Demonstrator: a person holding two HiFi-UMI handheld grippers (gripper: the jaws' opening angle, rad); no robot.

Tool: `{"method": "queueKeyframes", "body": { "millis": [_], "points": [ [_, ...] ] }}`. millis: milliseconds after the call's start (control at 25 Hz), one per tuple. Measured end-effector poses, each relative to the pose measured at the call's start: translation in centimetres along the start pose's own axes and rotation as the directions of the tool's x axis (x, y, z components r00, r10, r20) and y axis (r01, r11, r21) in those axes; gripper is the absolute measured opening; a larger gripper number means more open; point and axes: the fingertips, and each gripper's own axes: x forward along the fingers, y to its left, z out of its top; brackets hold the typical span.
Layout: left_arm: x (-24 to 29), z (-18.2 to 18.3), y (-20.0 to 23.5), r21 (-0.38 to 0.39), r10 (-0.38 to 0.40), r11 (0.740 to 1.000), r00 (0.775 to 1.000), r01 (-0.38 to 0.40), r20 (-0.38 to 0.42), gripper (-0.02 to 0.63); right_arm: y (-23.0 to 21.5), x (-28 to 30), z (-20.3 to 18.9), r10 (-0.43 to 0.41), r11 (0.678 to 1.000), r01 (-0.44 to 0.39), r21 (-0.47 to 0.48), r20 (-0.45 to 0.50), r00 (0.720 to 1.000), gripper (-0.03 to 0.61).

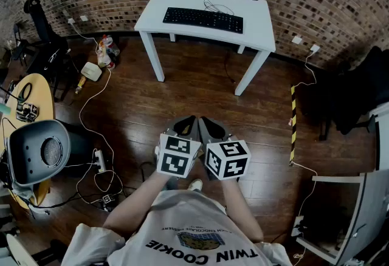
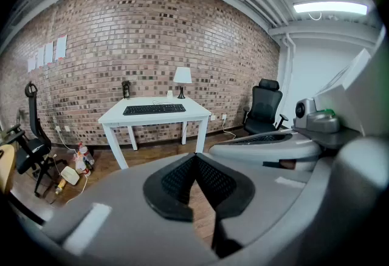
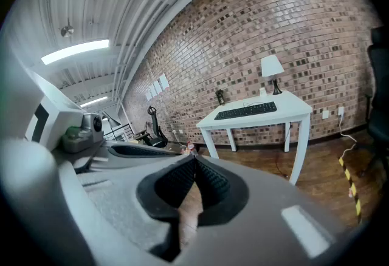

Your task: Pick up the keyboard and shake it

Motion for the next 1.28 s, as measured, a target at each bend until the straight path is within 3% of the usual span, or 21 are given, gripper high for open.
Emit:
{"method": "queueKeyframes", "body": {
  "millis": [280, 880, 1280],
  "points": [
    [4.9, 2.0, 4.1, 0.002, -0.031, 1.0, 0.999, 0.031, 0.01, 0.006, -2.6, 5.6, 2.6, -0.033, 0.999, 0.033, -0.015, -0.002, 0.999, 0.002],
    [14.2, 9.5, 18.2, -0.01, -0.144, 0.989, 0.988, 0.144, 0.057, 0.006, -5.1, 20.6, 10.6, -0.126, 0.992, 0.126, 0.001, -0.035, 0.991, 0.003],
    [20.5, 12.7, 22.3, -0.049, -0.185, 0.981, 0.98, 0.188, 0.07, 0.006, -9.5, 26.4, 14.1, -0.142, 0.99, 0.143, 0.014, -0.036, 0.989, 0.006]
  ]
}}
